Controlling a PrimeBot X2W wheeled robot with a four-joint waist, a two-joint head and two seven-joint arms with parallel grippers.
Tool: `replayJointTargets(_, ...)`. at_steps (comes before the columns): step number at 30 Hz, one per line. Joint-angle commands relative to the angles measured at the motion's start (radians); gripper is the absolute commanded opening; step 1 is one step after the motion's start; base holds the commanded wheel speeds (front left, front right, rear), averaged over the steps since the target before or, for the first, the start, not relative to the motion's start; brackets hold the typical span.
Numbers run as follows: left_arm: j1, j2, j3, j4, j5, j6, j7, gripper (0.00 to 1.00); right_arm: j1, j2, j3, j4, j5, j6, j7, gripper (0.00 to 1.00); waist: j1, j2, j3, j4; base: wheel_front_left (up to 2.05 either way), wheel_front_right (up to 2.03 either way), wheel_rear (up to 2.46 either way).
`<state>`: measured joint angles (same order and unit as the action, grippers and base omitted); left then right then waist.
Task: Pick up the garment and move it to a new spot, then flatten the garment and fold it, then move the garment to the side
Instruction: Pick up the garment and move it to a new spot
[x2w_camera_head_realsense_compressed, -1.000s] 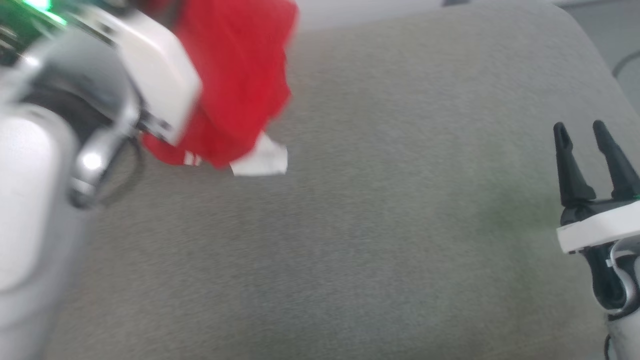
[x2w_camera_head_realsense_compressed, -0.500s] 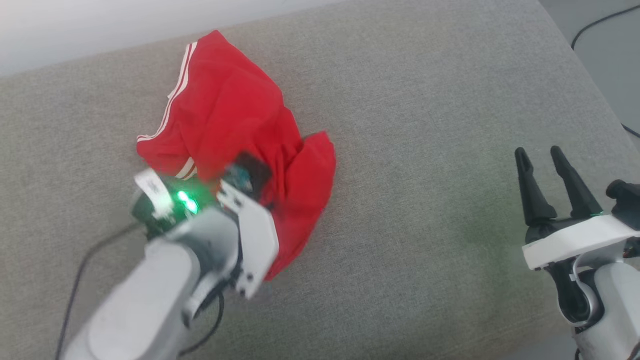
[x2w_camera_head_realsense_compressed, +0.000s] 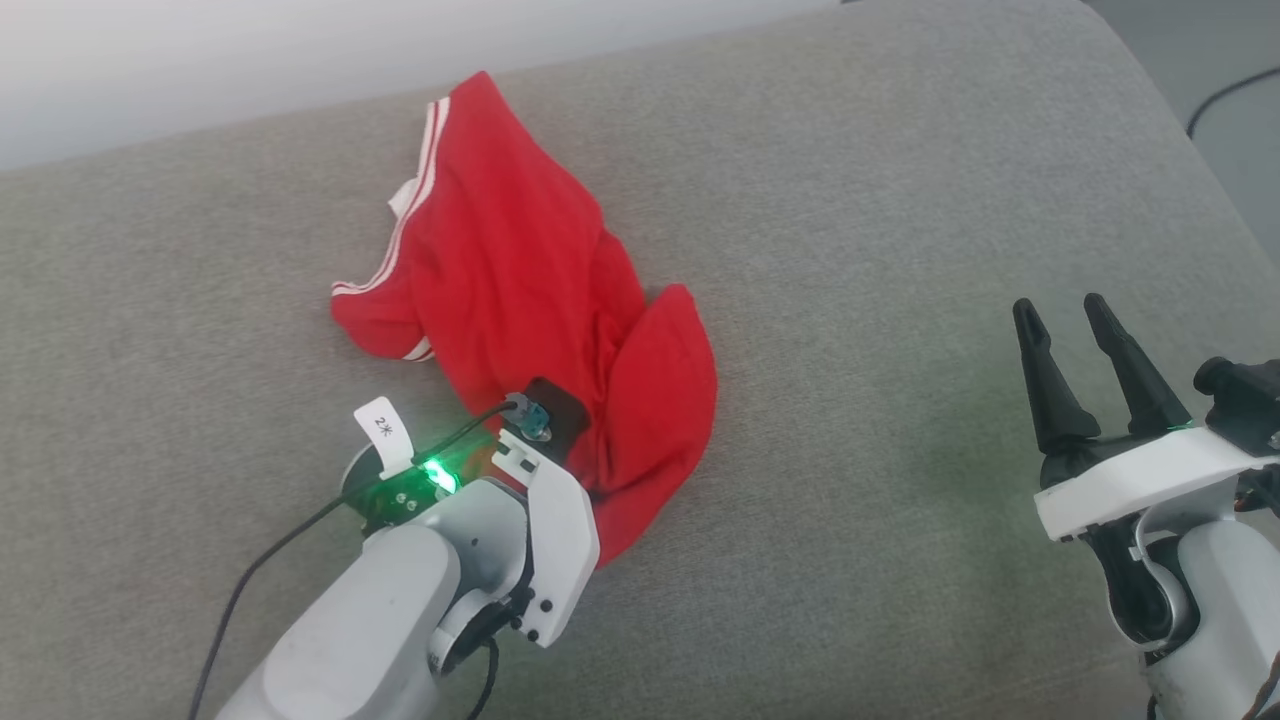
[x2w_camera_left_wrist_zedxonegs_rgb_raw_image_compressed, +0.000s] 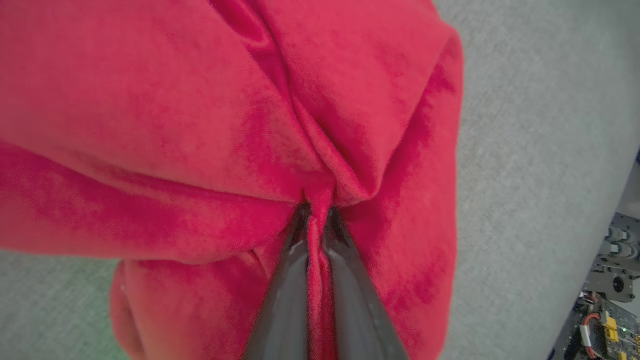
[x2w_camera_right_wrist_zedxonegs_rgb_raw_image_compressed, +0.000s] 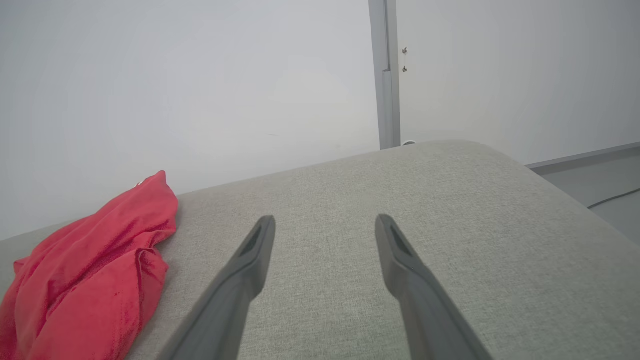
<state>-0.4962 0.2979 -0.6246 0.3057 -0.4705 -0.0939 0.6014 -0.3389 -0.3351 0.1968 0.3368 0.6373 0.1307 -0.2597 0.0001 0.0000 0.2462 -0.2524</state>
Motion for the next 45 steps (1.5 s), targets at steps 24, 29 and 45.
replayJointTargets(24,0.100,0.140,0.238,-0.153,-0.019,0.084,-0.437,1.00,0.068,-0.057,-0.029,-0.013,-0.026,0.000,0.010,1.00,-0.0001,0.0000,-0.159,0.165,0.00,0.00,0.00)
replayJointTargets(29,0.209,0.176,0.320,-0.184,-0.046,0.127,-0.555,1.00,0.103,-0.053,-0.053,-0.018,-0.036,0.000,0.020,1.00,-0.0001,0.0000,-0.189,0.191,0.00,0.00,0.00)
replayJointTargets(45,0.496,0.202,0.490,-0.212,-0.132,0.192,-0.770,1.00,0.217,-0.034,-0.129,-0.048,-0.062,0.000,0.041,1.00,-0.0001,0.0000,-0.255,0.242,0.00,0.00,0.00)
